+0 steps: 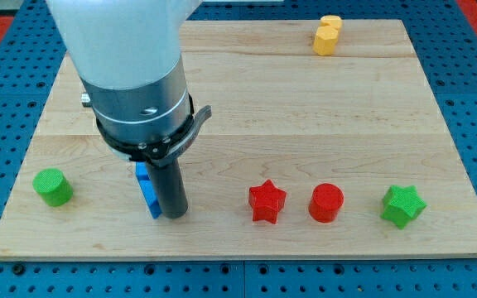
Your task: Move blue blocks to the center left of the board
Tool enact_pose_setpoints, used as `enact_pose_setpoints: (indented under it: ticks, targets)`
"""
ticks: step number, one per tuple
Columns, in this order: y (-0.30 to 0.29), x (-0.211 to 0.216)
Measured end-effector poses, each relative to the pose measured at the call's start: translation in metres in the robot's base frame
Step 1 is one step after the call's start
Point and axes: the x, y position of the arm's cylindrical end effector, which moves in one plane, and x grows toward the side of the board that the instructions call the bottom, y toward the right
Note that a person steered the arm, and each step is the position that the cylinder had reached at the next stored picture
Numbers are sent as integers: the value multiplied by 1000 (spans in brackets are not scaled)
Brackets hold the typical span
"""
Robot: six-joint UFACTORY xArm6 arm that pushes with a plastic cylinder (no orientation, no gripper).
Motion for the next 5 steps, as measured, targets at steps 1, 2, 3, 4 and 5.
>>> enact_pose_setpoints:
  ticks: [1,2,3,4,5]
  targets:
    - [-6,-12]
    - [-11,-22]
    - [-23,-49]
    - [-38,-83]
    - [-62,-114]
